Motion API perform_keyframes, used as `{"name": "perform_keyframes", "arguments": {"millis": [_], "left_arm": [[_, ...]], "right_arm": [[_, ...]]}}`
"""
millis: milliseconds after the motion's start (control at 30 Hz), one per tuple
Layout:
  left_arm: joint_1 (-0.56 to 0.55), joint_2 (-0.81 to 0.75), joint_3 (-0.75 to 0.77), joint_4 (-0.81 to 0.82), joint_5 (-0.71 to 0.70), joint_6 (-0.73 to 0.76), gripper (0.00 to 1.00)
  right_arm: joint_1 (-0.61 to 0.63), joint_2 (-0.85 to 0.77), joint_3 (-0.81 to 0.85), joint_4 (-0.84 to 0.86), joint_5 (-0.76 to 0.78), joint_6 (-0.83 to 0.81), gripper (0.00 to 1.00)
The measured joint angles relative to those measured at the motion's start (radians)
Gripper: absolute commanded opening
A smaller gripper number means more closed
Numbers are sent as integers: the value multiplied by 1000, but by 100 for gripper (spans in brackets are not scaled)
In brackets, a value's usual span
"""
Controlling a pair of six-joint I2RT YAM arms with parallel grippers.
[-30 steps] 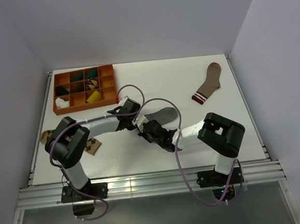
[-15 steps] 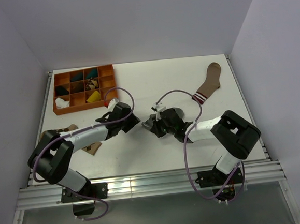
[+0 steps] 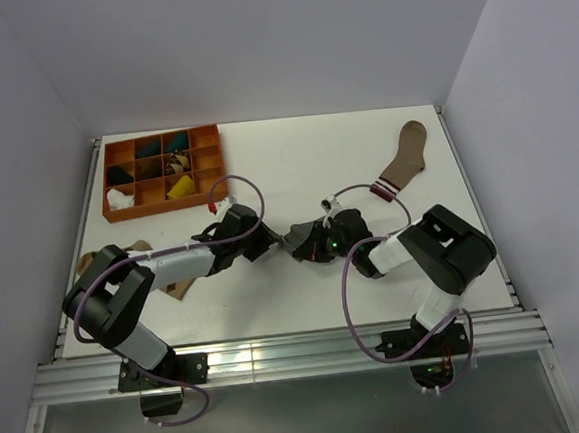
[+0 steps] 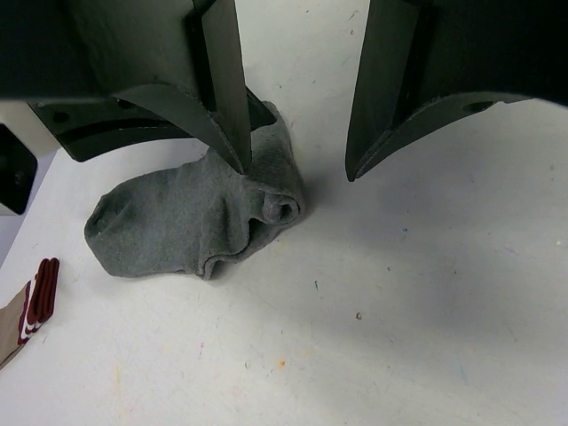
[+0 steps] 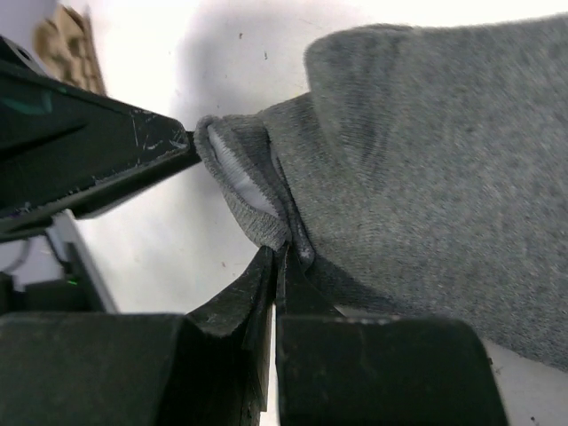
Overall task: Roll the socks
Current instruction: Roll the sock at the center of the board.
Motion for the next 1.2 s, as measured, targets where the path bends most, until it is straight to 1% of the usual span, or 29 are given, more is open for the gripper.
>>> {"name": "perform_keyframes", "arguments": {"millis": [233, 433, 833, 1033, 1167, 1200], "left_arm": [[-8, 28, 0, 26, 11, 0, 50], [-18, 62, 2, 42, 14, 1, 50], [-22, 96, 11, 97, 15, 3, 51], [-24, 130, 43, 109, 24, 3, 50], [-26, 138, 51, 106, 26, 3, 46], [-26, 141, 53, 105, 27, 2, 41]], "right_arm": [[-39, 62, -37, 130, -53, 161, 0], [-63, 98, -46, 186, -89, 243, 0], [-78, 124, -45, 209, -119, 292, 0], [-80, 126, -45, 209, -122, 298, 0], [-80, 128, -45, 212, -123, 300, 0], [-80, 128, -45, 212, -123, 300, 0]]}}
